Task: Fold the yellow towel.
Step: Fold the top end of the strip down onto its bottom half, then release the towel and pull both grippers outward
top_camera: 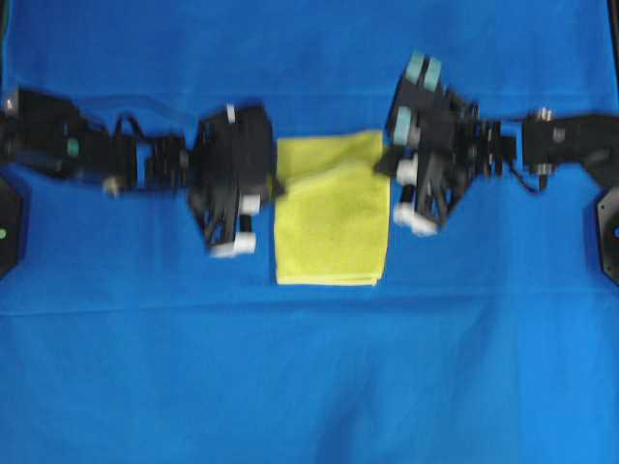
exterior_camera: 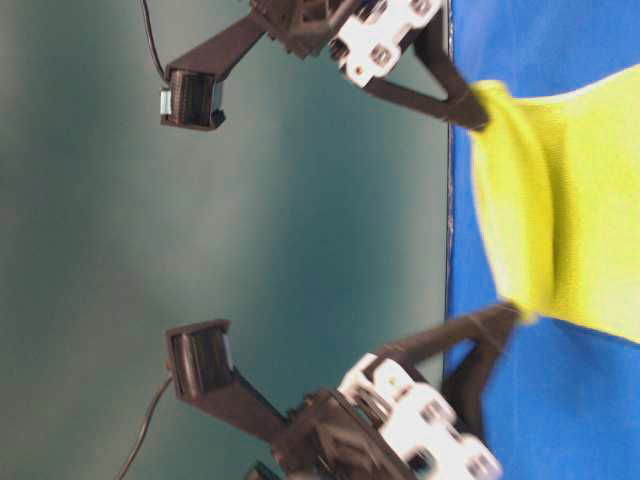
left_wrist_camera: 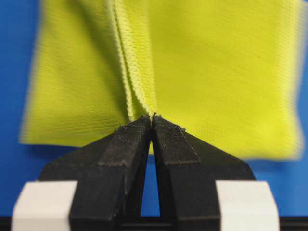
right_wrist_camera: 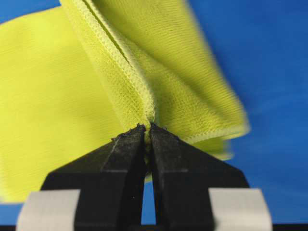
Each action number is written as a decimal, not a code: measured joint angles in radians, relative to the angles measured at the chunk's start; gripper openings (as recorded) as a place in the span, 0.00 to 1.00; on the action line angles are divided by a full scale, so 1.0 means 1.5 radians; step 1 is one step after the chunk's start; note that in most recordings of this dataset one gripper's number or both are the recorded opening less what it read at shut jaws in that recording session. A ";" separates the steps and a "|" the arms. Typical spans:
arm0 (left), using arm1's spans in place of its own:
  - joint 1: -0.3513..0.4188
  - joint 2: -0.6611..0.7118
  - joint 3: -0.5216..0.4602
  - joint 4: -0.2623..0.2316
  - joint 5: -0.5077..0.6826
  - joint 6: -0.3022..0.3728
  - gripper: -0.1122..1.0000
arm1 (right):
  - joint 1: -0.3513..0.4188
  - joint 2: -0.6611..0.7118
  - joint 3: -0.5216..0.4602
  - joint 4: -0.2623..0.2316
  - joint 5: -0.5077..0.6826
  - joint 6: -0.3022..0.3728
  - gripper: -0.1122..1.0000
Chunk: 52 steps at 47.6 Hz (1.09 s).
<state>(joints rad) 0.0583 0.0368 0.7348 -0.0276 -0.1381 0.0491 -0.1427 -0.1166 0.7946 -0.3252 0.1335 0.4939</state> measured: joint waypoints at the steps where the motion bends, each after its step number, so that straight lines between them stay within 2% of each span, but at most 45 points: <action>1: -0.008 0.000 0.000 0.000 0.003 -0.004 0.12 | 0.008 0.000 0.000 0.000 0.001 0.004 0.13; 9: -0.074 0.001 0.000 0.000 0.009 -0.036 0.12 | 0.062 0.001 0.001 0.000 0.004 0.036 0.13; 15: -0.102 0.012 -0.003 0.000 0.008 -0.048 0.12 | 0.085 0.014 0.001 0.001 0.004 0.045 0.13; 29: -0.103 0.052 -0.013 0.000 0.007 -0.049 0.12 | 0.090 0.058 0.000 0.000 -0.004 0.051 0.13; 43: -0.103 0.056 -0.013 0.000 -0.011 -0.050 0.13 | 0.102 0.064 0.000 0.001 -0.032 0.051 0.14; 46: -0.103 0.056 -0.013 0.000 -0.016 -0.051 0.18 | 0.107 0.066 0.000 0.001 -0.033 0.051 0.23; 52: -0.103 0.055 -0.013 0.000 -0.018 -0.050 0.42 | 0.122 0.069 -0.004 0.000 -0.034 0.051 0.58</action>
<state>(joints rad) -0.0966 0.1197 0.7148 -0.0276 -0.1657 -0.0261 0.0399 -0.0138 0.7885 -0.3252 0.0828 0.5706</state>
